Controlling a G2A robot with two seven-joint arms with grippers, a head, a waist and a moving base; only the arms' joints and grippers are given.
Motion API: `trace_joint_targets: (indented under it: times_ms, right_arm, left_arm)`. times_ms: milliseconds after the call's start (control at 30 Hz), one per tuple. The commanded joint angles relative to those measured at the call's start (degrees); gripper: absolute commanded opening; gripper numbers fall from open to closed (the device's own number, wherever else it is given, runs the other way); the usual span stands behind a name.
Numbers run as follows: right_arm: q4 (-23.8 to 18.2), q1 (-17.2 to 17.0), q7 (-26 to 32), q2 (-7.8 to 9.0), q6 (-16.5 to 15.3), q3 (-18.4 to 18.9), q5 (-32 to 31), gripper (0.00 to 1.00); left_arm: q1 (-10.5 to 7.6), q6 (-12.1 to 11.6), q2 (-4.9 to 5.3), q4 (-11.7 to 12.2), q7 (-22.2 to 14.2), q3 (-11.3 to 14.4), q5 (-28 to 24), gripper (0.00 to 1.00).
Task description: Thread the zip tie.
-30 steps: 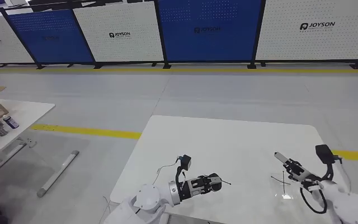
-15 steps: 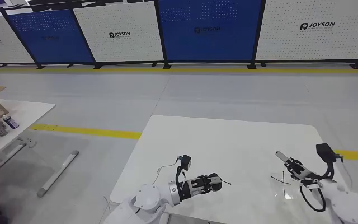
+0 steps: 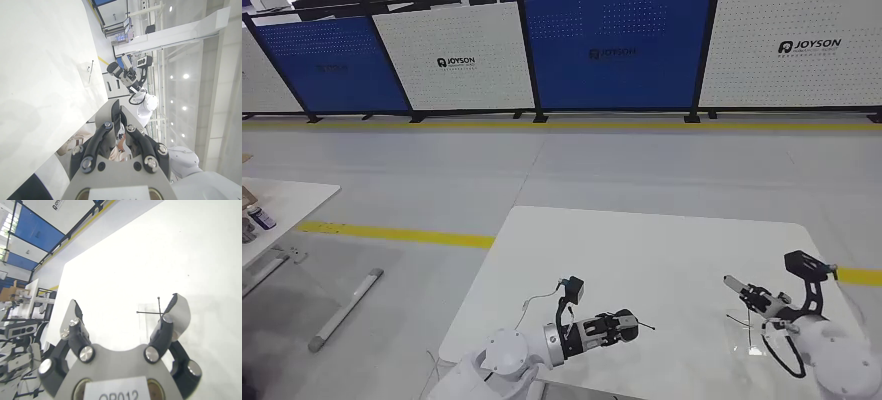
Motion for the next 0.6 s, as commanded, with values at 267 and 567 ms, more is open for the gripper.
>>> trace_joint_targets:
  times_ms: [267, 567]
  right_arm:
    - [-0.52, -0.95, -0.95, -0.80, 0.00, 0.88, -3.23, 1.00]
    - [-1.52, -0.52, 5.04, -0.14, -3.13, 1.74, -6.62, 1.00]
  left_arm:
    - [0.00, 0.00, 0.00, 0.00, 0.00, 0.00, 0.00, 0.00]
    - [0.00, 0.00, 0.00, 0.00, 0.00, 0.00, 0.00, 0.00]
